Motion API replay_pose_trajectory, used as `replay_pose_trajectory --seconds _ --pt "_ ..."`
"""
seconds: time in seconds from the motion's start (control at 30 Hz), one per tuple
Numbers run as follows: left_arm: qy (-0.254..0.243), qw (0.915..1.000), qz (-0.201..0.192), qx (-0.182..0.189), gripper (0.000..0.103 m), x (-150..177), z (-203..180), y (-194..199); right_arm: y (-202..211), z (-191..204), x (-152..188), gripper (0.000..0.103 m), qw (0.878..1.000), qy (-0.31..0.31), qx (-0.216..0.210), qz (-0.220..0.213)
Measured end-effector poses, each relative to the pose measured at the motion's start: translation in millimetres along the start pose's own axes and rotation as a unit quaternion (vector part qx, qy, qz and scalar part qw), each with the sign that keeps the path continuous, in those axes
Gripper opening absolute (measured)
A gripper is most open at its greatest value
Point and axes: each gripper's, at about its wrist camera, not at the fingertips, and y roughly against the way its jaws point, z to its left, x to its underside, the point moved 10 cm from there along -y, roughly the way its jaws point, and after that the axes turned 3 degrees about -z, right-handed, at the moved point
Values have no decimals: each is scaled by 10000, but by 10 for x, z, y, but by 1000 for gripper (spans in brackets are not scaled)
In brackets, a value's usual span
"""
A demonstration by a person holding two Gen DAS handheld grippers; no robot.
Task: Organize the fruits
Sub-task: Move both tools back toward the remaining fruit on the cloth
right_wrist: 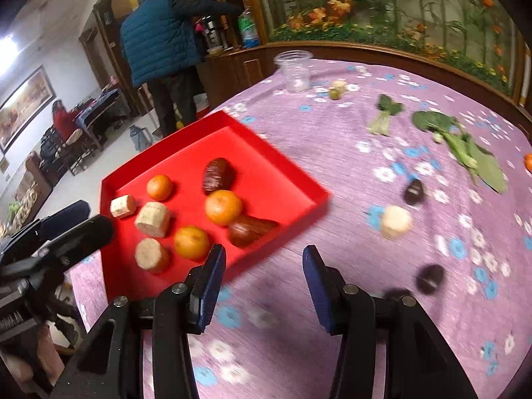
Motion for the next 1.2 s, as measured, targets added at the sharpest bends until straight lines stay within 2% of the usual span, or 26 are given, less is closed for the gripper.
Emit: replay_pose_trajectory --seconds 0.13,0.27,0.4,0.6,0.77,0.87,0.97,1.13,1.2 --pt "8 9999 11 114 74 29 -74 39 289 -506 117 56 9986 -349 362 -158" --pt "-106 9988 181 445 74 107 -316 -34 547 -1135 320 58 9935 -775 808 -209" --pt "-226 9958 486 744 74 251 -627 -175 655 -1457 489 58 9894 -1117 907 -188" --pt "-541 9906 792 976 74 439 -1016 -316 530 -1397 460 58 9916 -1168 527 -169" --pt "-863 9865 835 1111 74 529 -1289 -367 302 -1210 302 58 9941 -1076 92 -130" --pt "-931 9848 846 1200 73 560 -1390 -399 162 -1172 254 54 9951 -986 95 -48" --pt "-1052 9827 858 1261 60 582 -1469 -431 28 -1145 235 47 9959 -893 122 113" --pt "-1127 9790 1058 1330 59 644 -1572 -564 -125 -1144 224 45 9964 -737 306 283" --pt "-1158 9773 1135 1361 59 670 -1618 -624 -149 -1190 222 35 9962 -720 396 291"
